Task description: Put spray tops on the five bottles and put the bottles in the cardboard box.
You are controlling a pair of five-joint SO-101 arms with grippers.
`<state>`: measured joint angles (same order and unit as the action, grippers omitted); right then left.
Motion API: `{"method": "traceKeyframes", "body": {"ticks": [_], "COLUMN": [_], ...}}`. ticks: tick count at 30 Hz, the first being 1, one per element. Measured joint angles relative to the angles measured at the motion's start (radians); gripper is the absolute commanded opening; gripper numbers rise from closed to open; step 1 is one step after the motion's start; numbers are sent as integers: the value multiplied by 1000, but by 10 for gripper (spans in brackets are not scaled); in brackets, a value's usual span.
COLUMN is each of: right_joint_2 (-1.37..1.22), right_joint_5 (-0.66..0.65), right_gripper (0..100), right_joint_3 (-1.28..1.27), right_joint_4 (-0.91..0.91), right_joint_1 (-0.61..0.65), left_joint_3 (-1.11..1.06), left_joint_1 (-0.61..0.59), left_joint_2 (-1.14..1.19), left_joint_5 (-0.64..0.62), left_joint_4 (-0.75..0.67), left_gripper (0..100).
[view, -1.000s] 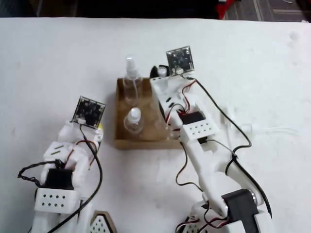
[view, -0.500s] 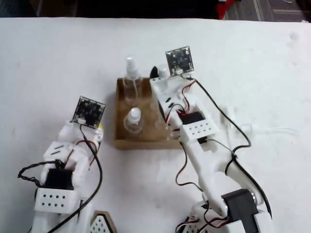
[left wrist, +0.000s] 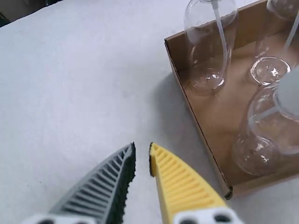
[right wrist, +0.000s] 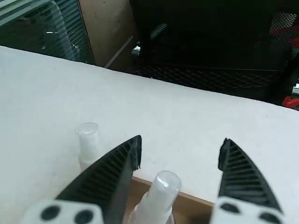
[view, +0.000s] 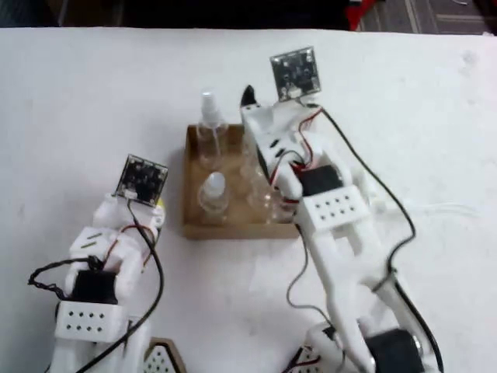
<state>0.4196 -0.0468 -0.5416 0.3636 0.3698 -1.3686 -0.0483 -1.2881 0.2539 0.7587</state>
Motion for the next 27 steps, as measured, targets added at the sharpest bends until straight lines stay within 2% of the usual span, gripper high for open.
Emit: {"method": "traceKeyframes", "body": {"ticks": [3,8,18,27], "right_joint_2": [80,190,356,442], "right_joint_5": [0,0,0,0], "right_gripper": [234,234,235,237], "right_joint_3": [21,25,-17,-393], "right_joint_4": [127,290,675,718], "right_joint_1": [-18,-126,-448,-646], "left_joint_3": [0,-18,-61,-66], "left_joint_1": [0,0,0,-48], "left_joint_2": [0,0,0,0], "left_joint_5": [0,0,0,0], "left_joint_4": [0,-14,-83,-104], "left_gripper": [76,79,78,76]}}
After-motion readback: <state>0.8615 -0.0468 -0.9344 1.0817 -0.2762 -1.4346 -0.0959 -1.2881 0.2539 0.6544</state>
